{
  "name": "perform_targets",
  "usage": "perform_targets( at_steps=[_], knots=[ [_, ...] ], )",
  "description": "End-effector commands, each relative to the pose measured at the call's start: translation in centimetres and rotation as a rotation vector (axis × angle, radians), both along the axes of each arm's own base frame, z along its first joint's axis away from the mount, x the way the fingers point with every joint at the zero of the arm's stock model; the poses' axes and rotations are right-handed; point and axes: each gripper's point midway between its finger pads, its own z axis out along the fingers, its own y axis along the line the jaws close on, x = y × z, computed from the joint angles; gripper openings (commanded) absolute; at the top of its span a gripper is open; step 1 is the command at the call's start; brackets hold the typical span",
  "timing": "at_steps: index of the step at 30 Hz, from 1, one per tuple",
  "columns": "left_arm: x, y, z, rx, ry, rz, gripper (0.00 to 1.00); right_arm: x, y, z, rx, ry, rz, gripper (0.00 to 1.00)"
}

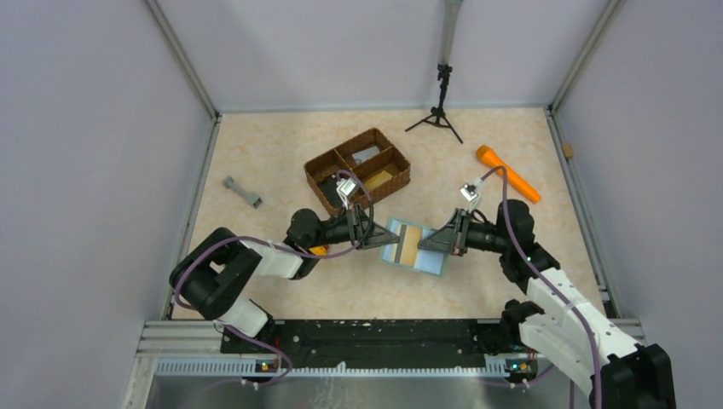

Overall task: Take the credit cards out of the card holder
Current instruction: Remove the credit card from the card holder.

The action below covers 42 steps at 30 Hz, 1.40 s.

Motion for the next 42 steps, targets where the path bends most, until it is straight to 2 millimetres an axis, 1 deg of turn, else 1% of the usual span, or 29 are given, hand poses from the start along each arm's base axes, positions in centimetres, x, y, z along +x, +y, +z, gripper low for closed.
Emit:
perform_targets(
  at_steps=[1,3,4,5,7,8,9,10,11,12,13,14,17,20,24,29,32,33,35,37,39,40,42],
  knots=[
    [-0.5,0.9,3.4,-0.109,-0.113,0.002,0.04,0.7,-0.6,-0.1,-0.028,-0.030,-0.034,0.00],
    [-0.6,1.0,3.5,-0.112,-0.113,0.001,0.17,0.7,-0.7,-0.1,-0.031,-0.029,-0.035,0.00],
    [-0.6,1.0,3.5,-0.113,-0.112,0.000,0.21,0.6,-0.7,0.0,-0.028,-0.029,-0.033,0.00],
    [-0.6,1.0,3.5,-0.114,-0.113,0.001,0.22,0.6,-0.6,0.0,-0.021,-0.027,-0.029,0.00],
    [-0.5,1.0,3.4,-0.112,-0.111,0.003,0.19,0.3,-0.4,0.5,0.009,-0.033,-0.014,0.00],
    [-0.4,0.9,3.3,-0.111,-0.108,0.005,0.15,0.2,-0.3,0.9,0.029,-0.036,-0.006,0.00],
    [-0.4,0.9,3.3,-0.111,-0.106,0.005,0.09,0.1,-0.1,1.3,0.050,-0.037,0.004,0.00],
    [-0.3,0.9,3.3,-0.112,-0.105,0.005,0.03,-0.1,0.0,1.7,0.074,-0.043,0.017,0.06],
    [-0.4,0.9,3.3,-0.115,-0.105,0.006,0.00,-0.3,0.1,2.1,0.095,-0.045,0.027,0.16],
    [-0.3,0.9,3.4,-0.118,-0.105,0.005,0.00,-0.5,0.2,2.6,0.119,-0.060,0.036,0.26],
    [-0.3,0.9,3.4,-0.120,-0.105,0.005,0.00,-0.6,0.2,2.9,0.135,-0.063,0.037,0.32],
    [-0.3,0.9,3.5,-0.124,-0.104,0.005,0.00,-0.6,0.2,3.0,0.145,-0.062,0.036,0.34],
    [-0.3,0.8,3.7,-0.134,-0.102,-0.001,0.00,-0.7,0.2,3.0,0.152,-0.052,0.040,0.35],
    [-0.2,0.7,3.7,-0.135,-0.101,-0.002,0.00,-0.8,0.3,3.1,0.178,-0.048,0.047,0.34],
    [-0.2,0.4,3.6,-0.133,-0.097,-0.006,0.00,-0.7,0.4,3.1,0.196,-0.044,0.048,0.25],
    [0.0,0.0,3.5,-0.136,-0.092,-0.009,0.00,-0.7,0.5,3.4,0.206,-0.049,0.054,0.24],
    [-0.1,-0.7,3.7,-0.141,-0.093,-0.023,0.00,-0.6,0.6,3.5,0.207,-0.051,0.049,0.24],
    [-0.2,-1.0,3.7,-0.143,-0.093,-0.030,0.00,-0.6,0.6,3.5,0.208,-0.051,0.052,0.23],
    [-0.2,-1.3,3.7,-0.145,-0.091,-0.034,0.00,-0.6,0.6,3.4,0.209,-0.052,0.056,0.15],
    [-0.1,-1.4,3.6,-0.142,-0.094,-0.032,0.00,-0.6,0.6,3.3,0.199,-0.056,0.054,0.00],
    [-0.1,-1.5,3.5,-0.137,-0.093,-0.035,0.00,-0.4,0.5,3.0,0.178,-0.054,0.040,0.00],
    [-0.1,-1.5,3.4,-0.136,-0.093,-0.037,0.04,-0.2,0.4,2.8,0.167,-0.053,0.022,0.00],
    [-0.1,-1.4,3.3,-0.137,-0.094,-0.036,0.18,0.5,0.0,2.6,0.146,-0.063,-0.043,0.00]
  ],
)
